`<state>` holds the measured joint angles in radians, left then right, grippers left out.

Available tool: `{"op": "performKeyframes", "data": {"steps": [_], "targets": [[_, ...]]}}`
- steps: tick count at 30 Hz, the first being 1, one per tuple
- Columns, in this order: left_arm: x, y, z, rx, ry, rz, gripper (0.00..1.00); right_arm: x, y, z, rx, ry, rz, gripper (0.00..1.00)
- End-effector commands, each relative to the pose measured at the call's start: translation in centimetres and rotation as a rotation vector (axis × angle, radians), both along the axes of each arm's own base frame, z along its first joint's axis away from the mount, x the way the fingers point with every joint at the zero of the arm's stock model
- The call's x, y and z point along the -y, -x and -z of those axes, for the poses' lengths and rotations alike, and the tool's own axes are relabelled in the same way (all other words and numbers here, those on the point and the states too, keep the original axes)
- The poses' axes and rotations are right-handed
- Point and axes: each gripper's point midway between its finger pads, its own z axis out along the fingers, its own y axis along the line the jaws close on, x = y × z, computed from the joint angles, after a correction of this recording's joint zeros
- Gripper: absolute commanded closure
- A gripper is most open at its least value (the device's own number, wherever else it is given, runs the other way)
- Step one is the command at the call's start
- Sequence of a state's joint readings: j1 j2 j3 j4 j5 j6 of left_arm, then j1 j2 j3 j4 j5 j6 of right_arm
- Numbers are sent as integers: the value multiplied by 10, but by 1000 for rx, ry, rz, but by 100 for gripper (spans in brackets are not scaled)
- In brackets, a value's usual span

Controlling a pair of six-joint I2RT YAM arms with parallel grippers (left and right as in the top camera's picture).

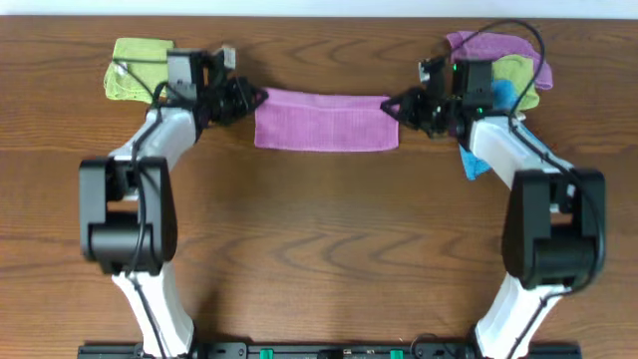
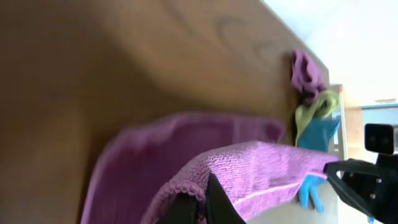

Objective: Fold the cloth
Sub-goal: 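Lift both near corners and fold them forward over the far half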

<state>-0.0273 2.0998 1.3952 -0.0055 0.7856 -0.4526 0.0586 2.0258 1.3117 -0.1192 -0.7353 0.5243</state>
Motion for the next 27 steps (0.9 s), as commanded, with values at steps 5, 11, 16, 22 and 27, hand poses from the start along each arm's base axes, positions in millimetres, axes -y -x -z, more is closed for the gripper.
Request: {"op": "performKeyframes", "data": {"steps": [5,11,16,22,27], "targets": [[5,-32,6,-44,-7,13,94,1,-31,-2,-6,7,33,99],[-2,5,22,-185,-88,64,94,2,3,23,-171,39,-5,99],[-7,19,33,-240,-134,79,94,5,20,33,-232,75,-33,99],[-6,18,32,-227,-136,90,68,8,18,36,-228,96,-19,54],[-3,22,14,-180,-87,160,4,9,15,29,-206,79,-27,23]]}}
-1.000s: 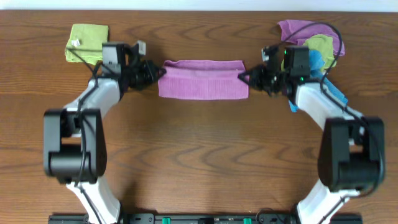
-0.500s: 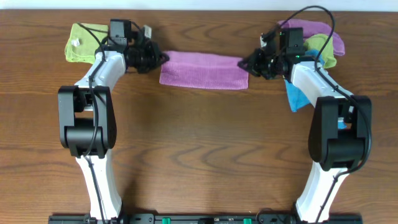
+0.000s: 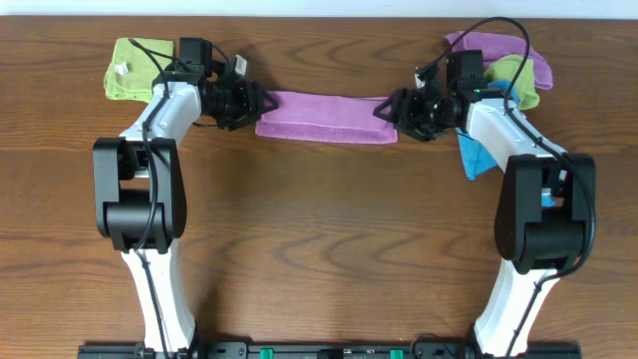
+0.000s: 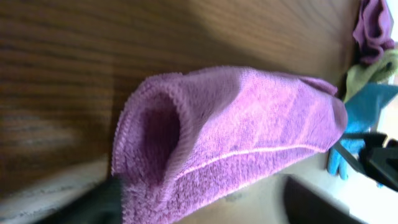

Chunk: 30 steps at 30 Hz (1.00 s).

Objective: Fold the cloth
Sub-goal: 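Lift both near corners and fold them forward over the far half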

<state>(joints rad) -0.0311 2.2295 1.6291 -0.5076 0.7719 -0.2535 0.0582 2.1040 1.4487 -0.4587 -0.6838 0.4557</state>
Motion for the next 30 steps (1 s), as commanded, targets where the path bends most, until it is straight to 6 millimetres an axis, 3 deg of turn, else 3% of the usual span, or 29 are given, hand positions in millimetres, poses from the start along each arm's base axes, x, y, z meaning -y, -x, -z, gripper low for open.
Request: {"op": "performKeyframes", "data": {"steps": [1,2,3,4,6,7,9,10,12,15,22,30], "targets": [[-4,-8,-32,89,21,41,4,1,-6,-9,49,-16,-26,27],[-6,-9,-39,110,16,50,4,1,-8,-15,76,-23,-37,34],[-7,-11,-50,143,8,65,7,2,-12,-23,103,-23,-39,49],[-7,-13,-62,184,-1,83,9,4,-15,-31,126,-21,-38,74],[-8,-16,-86,259,-19,109,17,9,-22,-48,170,-8,-25,99],[-8,-17,-98,300,-36,120,26,11,-26,-56,194,7,-17,99],[-11,-19,-114,348,-90,111,71,16,-31,-72,233,44,3,99],[-14,-20,-119,363,-126,99,83,18,-34,-80,257,68,15,99],[-15,-22,-123,378,-182,84,94,20,-37,-91,304,126,23,99],[-11,-23,-110,366,-266,80,94,12,-37,-90,336,209,9,99],[-11,-31,-38,281,-584,62,94,6,-30,-56,284,406,6,99],[6,-28,11,194,-570,60,94,14,-26,-52,259,421,-4,99]]}}
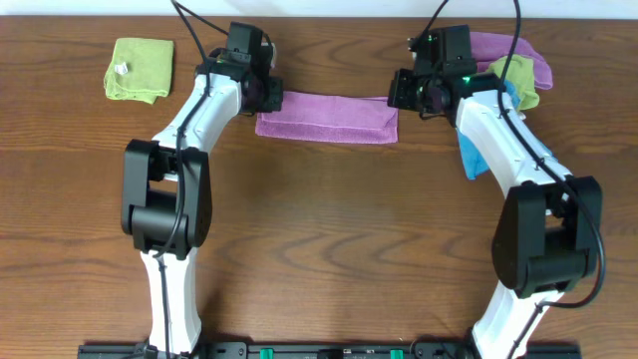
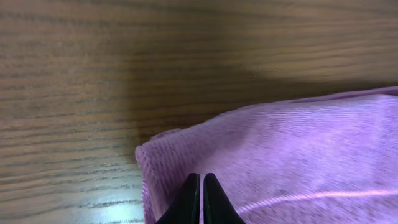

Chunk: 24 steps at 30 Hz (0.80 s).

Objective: Fold the cloth
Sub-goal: 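Lift both near corners and fold them forward over the far half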

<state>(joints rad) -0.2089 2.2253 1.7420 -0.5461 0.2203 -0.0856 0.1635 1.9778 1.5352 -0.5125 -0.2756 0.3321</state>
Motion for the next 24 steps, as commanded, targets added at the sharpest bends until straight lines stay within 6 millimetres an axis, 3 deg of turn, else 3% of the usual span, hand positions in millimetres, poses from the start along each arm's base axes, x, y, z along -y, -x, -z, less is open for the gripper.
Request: {"op": "performKeyframes", "data": {"steps": [1,8,12,18,24], "targets": [[-3,-1,14,-15,-23,-36,94,6,2,7,-4,50,-22,99],[13,10,54,-85,-40,-6,94,10,9,12,-36,73,-19,99],[15,21,66,-133,-67,-3,94,11,12,14,-52,76,-19,99],[-40,42,74,-210,-331,-91,94,15,15,17,-69,80,-16,99],[-66,62,75,-301,-412,-114,94,15,16,17,-65,89,-31,99]]}}
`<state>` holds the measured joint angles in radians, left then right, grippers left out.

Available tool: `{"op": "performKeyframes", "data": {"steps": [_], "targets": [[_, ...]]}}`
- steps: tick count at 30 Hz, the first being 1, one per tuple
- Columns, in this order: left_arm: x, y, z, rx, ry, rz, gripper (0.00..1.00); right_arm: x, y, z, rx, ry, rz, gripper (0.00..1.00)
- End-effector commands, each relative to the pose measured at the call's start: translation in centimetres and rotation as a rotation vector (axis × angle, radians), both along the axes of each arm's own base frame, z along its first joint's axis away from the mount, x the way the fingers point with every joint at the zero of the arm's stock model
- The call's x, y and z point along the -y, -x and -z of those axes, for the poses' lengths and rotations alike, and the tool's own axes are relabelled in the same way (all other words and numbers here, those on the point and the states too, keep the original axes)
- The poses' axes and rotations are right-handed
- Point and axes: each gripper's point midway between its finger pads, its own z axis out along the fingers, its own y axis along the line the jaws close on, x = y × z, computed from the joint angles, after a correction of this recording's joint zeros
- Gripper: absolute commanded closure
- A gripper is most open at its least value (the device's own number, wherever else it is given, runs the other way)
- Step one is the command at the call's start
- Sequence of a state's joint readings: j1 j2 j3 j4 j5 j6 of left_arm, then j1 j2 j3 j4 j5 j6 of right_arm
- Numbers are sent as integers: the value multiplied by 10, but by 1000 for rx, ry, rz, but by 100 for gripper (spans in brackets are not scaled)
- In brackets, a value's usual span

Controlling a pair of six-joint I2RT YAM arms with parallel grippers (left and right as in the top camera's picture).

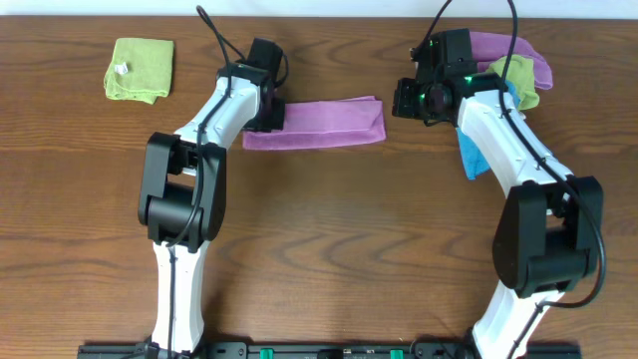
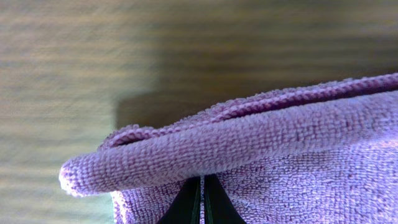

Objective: Fold the cloth

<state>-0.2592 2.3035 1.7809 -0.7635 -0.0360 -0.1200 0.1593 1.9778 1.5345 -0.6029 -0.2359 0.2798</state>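
Observation:
The purple cloth [image 1: 317, 126] lies as a long doubled strip at the middle back of the table. My left gripper [image 1: 265, 108] sits at its left end. In the left wrist view the fingertips [image 2: 194, 194] are pressed together, and a rolled fold of the purple cloth [image 2: 249, 140] lies over them. My right gripper [image 1: 402, 99] stands just off the strip's right end, apart from it, with nothing in it.
A folded green cloth [image 1: 140, 68] lies at the back left corner. A pile of purple [image 1: 503, 48], green [image 1: 516, 72] and blue cloths [image 1: 477, 158] sits at the back right, under and behind my right arm. The table's far edge runs close behind both grippers.
My left gripper has come a little toward the front with the cloth's left end. The cloth has shifted left and shows an upper layer. Its right end now lies clear of my right gripper.
Both grippers first held the cloth's ends, with the cloth stretched between them. Then they held it farther back on the table. Then both stood over the far corners of the flat strip. Now the left still pinches its end and the right stands free.

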Motion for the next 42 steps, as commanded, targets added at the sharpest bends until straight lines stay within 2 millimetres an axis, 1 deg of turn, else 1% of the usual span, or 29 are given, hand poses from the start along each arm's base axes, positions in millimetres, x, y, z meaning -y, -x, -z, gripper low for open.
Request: {"op": "performKeyframes", "data": {"steps": [1,2,4,5,6,7,8,9,10,12,14,17,20,26,30,36,41,42], "targets": [[-39,23,31,-106,-129,-53,94,2,0,3,4,16,-18,99],[-40,23,31,-105,-128,-55,94,0,-1,2,11,10,-22,97],[-38,22,31,-106,-116,-55,94,-6,-4,-2,26,-32,-40,86],[-36,23,32,-109,-102,-52,94,-9,-6,-5,33,-84,-58,81],[-32,23,32,-113,-83,-50,94,-13,-9,-9,43,-153,-82,71],[-29,24,32,-119,-65,-48,94,-14,-12,-12,48,-238,-105,55],[-27,25,33,-122,-52,-46,94,-11,-13,-13,46,-288,-110,40],[-25,25,33,-125,-42,-45,95,-6,-14,-13,34,-363,-124,20],[-25,25,33,-125,-40,-52,94,-5,-12,-15,21,-453,-148,14],[-24,25,33,-125,-34,-50,94,-8,-6,-12,-6,-563,-196,7],[-21,25,33,-125,-19,-48,94,-10,0,0,-55,-610,-203,3],[-21,25,33,-124,-16,-51,94,-13,5,21,-119,-642,-195,2],[-21,25,33,-123,-16,-51,94,-21,5,28,-119,-710,-234,2],[-14,20,33,-108,23,-46,95,-35,1,46,-152,-733,-220,3],[-11,18,33,-102,35,-44,94,-46,2,63,-190,-739,-212,4],[-11,18,33,-102,35,-44,94,-58,3,76,-192,-681,-217,6],[-10,19,33,-104,43,-43,94,-78,5,75,-179,-670,-261,7],[-9,19,33,-106,49,-42,95,-81,6,78,-184,-661,-258,8]]}}
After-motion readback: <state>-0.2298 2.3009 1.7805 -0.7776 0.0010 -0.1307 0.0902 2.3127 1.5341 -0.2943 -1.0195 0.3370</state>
